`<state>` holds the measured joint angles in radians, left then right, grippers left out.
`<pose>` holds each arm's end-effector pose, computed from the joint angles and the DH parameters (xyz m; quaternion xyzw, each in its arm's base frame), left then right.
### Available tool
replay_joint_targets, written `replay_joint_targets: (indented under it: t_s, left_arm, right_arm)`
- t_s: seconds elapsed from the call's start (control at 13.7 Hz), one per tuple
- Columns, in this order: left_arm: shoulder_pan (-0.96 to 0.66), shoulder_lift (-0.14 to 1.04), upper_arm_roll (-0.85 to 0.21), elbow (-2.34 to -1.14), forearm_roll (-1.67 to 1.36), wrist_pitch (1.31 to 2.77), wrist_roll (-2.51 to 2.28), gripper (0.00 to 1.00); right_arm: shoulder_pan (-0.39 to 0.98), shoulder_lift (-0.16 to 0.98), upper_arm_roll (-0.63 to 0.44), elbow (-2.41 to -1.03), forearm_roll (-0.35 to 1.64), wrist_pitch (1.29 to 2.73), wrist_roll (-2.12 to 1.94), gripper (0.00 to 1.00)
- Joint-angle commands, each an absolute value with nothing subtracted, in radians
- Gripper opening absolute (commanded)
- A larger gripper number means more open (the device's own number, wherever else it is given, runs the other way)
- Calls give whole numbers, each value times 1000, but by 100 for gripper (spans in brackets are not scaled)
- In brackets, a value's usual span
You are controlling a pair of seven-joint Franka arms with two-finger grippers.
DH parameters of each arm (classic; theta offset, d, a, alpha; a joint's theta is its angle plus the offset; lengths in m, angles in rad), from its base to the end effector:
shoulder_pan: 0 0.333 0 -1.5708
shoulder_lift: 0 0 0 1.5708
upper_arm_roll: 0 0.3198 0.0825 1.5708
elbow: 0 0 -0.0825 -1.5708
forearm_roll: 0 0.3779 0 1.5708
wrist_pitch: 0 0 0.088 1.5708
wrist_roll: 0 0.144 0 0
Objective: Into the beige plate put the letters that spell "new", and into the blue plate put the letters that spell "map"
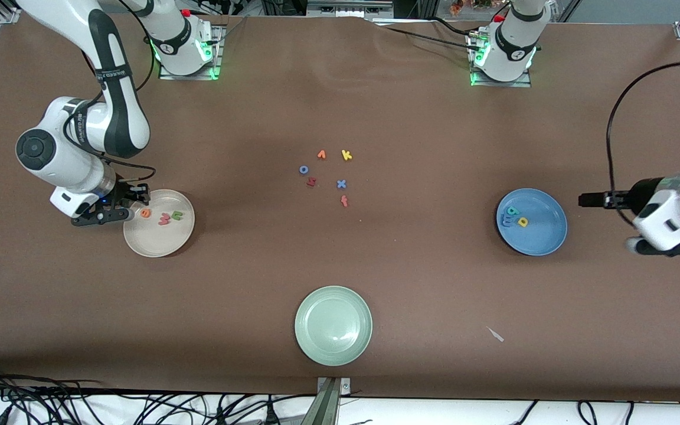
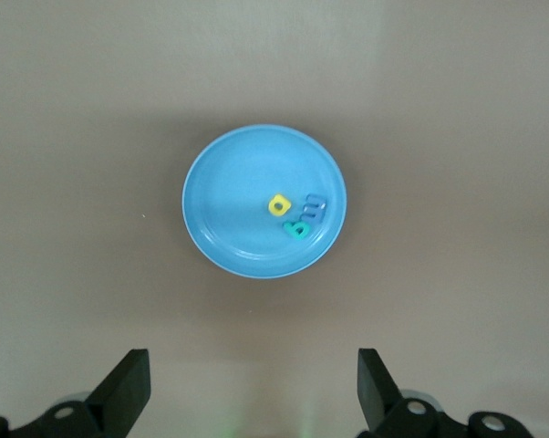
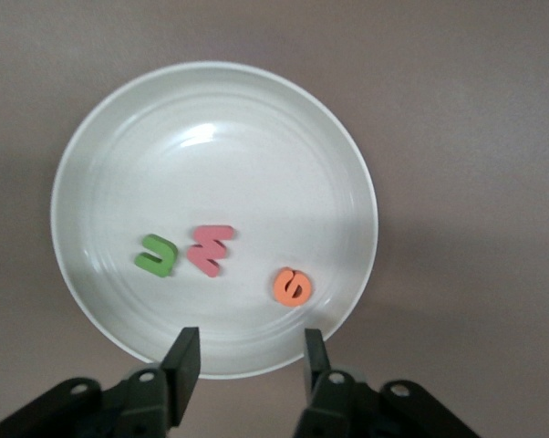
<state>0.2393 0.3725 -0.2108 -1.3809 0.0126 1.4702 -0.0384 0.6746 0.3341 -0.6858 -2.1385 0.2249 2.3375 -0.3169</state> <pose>0.6221 0.0377 0.4547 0.9894 0.0346 -0.1372 0.0317 0.5581 0.0010 0.2485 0.9959 0.0832 -0.0266 0.0221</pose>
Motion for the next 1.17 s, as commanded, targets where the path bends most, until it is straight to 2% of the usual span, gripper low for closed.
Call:
replay_joint_targets:
  t_s: [0.0,0.29,0.44,0.58,0.66,0.88,0.95,1.1]
  left_arm:
    - [94,140,-66,-1589,-26,1592,-41,100]
    - [31,28,-28,-1594,-31,1585,-54,100]
    - [23,17,-18,-1600,-31,1582,-54,100]
    - [28,18,-18,-1605,-28,1578,-52,100]
    - [32,18,-20,-1600,-28,1572,-52,100]
    - [41,18,-20,-1600,-28,1571,-40,100]
    - [43,18,-20,-1598,-28,1571,-38,100]
    - [44,18,-20,-1597,-25,1571,-38,100]
  right_arm:
    - [692,328,-683,-2039,244,2225,-252,60]
    - [719,322,-684,-1864,236,2015,-141,63]
    - [718,328,-684,-1743,226,1900,-97,67]
    - [718,330,-684,-1656,190,1839,-77,77]
    - [725,328,-690,-1634,180,1835,-75,99]
    - [707,328,-681,-1524,156,1757,-78,100]
    - [643,321,-634,-1510,156,1737,-78,100]
    - [441,261,-402,-1491,91,1717,-77,100]
